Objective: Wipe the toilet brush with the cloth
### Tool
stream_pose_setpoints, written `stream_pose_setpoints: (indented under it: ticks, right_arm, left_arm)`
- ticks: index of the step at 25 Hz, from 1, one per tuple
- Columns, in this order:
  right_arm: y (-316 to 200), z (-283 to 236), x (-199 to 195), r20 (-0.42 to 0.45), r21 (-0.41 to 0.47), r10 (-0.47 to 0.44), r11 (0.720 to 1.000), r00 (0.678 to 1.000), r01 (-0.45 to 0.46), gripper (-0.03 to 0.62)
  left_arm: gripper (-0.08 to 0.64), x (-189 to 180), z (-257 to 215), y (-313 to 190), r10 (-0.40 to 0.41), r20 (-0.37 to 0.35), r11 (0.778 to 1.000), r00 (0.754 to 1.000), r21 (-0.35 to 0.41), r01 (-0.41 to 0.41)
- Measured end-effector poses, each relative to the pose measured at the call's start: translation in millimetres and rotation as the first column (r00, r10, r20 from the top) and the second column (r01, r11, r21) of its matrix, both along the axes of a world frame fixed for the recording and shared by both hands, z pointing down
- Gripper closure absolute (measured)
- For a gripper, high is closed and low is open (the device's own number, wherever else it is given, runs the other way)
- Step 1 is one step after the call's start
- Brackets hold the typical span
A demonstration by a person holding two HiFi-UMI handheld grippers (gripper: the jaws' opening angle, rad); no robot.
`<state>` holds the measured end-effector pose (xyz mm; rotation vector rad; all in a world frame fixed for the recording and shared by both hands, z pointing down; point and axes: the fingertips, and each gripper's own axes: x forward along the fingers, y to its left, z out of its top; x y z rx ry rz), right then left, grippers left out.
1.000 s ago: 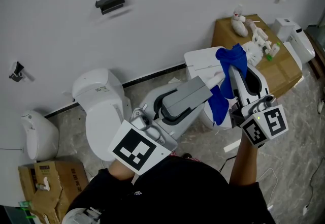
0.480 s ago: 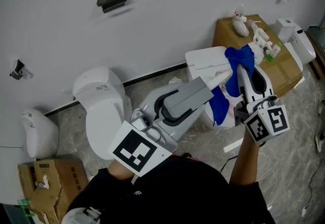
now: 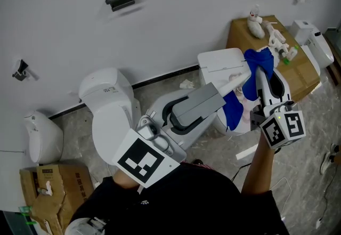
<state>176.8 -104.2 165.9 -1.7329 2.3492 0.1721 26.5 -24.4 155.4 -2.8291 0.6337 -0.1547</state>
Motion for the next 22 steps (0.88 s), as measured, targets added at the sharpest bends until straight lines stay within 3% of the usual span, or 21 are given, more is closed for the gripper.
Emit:
stream_pose_setpoints:
  ticks: [9, 22]
  right_arm:
    - [-2.2, 5.7, 5.2, -0.035, -0.021, 0.049, 0.999, 0.998, -0.05, 0.528]
    - [4.7, -2.9, -4.8, 0.057, 0.064, 0.007, 0.998, 0.998, -0.011, 0.528]
  left_arm:
    - [0.39, -6.7, 1.5, 0.7, 0.0, -0.012, 1.0, 1.0, -0.017, 0.0]
    - [0.39, -15.9, 3.9, -5.1, -0.001, -0.023, 1.0, 1.0, -0.019, 0.0]
